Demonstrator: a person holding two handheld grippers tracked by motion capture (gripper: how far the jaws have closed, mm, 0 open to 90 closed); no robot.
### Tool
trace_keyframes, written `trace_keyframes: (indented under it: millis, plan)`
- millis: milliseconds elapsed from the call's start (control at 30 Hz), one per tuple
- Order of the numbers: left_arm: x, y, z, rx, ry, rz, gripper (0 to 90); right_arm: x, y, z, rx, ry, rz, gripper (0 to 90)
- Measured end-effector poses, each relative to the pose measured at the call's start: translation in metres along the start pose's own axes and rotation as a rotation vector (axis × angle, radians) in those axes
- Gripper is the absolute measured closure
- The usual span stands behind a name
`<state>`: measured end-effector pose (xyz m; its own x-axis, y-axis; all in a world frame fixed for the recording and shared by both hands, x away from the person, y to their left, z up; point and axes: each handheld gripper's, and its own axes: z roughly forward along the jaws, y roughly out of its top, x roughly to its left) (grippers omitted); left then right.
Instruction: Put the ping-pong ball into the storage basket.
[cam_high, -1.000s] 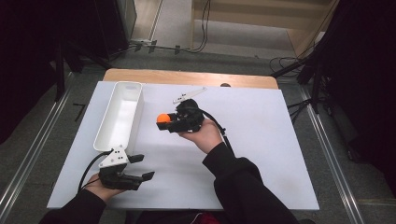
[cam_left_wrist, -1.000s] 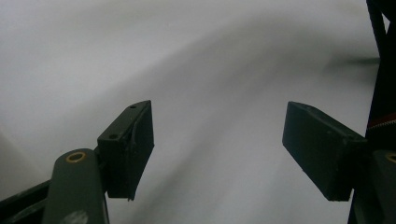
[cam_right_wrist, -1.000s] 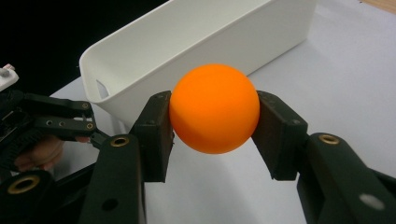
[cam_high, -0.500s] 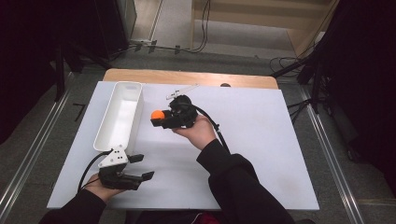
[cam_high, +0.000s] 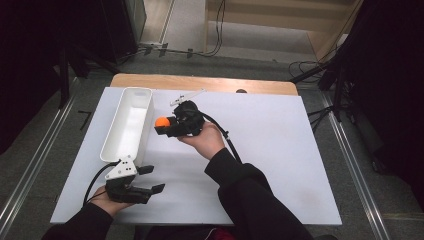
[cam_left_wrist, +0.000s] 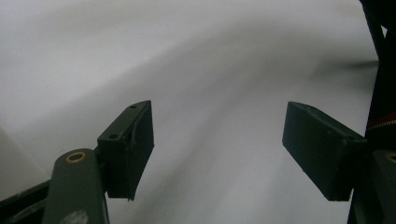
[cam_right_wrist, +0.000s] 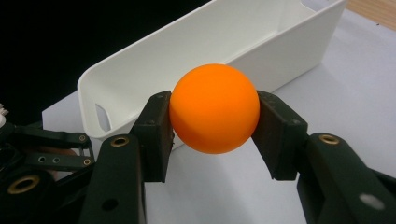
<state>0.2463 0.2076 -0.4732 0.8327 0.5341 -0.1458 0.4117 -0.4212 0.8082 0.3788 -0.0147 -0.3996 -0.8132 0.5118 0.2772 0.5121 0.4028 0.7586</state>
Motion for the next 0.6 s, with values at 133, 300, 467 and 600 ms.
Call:
trace_keyframes:
  millis: [133, 300, 467, 600]
  plan:
    - [0.000, 0.000, 0.000, -0.001, 0.001, -0.003, 25.3, 0.000, 0.002, 0.006, -0.002, 0.004, 0.011, 48.5]
    - [0.000, 0.000, 0.000, -0.001, -0.001, 0.000, 25.3, 0.001, 0.006, 0.010, -0.011, 0.010, 0.016, 48.4]
    - [0.000, 0.000, 0.000, -0.001, -0.002, 0.000, 25.3, 0.003, 0.011, 0.014, -0.008, 0.010, 0.010, 48.4]
    - [0.000, 0.000, -0.001, -0.004, -0.004, 0.000, 25.3, 0.005, 0.015, 0.018, -0.003, 0.013, 0.005, 48.4]
